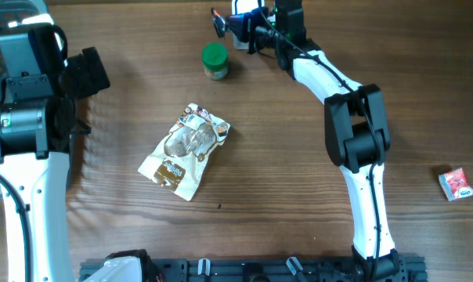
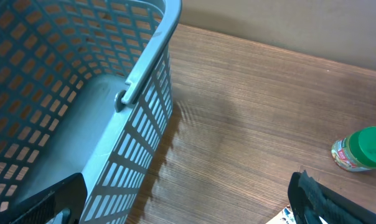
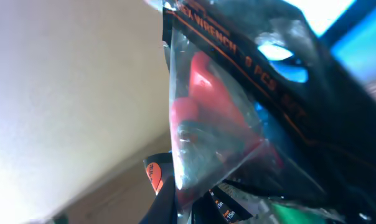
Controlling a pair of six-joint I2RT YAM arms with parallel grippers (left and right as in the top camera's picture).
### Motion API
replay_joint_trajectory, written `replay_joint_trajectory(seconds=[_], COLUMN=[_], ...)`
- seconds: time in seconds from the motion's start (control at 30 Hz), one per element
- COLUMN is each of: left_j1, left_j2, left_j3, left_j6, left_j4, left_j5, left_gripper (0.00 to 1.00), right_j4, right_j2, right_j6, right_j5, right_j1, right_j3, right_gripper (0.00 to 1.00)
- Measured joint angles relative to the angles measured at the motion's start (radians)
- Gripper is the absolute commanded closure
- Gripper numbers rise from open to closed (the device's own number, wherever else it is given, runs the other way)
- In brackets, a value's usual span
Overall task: Scan the item barcode
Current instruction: 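Hold the wrench packet in front of the white scanner, then carry the wrench packet to the table's right edge and release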
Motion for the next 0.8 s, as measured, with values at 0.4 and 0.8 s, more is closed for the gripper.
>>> replay_joint_trajectory(seconds=[0.4, 0.8], left_j1=[0.0, 0.0], left_j2=[0.0, 0.0], left_j3=[0.0, 0.0], left_j6=[0.0, 0.0], left_j4=[0.001, 0.0], left_j5=[0.0, 0.0], left_gripper=[0.0, 0.0], right_j4=[-1.264, -1.43], right_j2=[-0.564, -0.667], right_j6=[-0.458, -0.61], right_j5=[0.537, 1.09], right_j1=[-0.098, -0.56], right_j3=[0.05, -0.364], right_gripper=[0.95, 0.95])
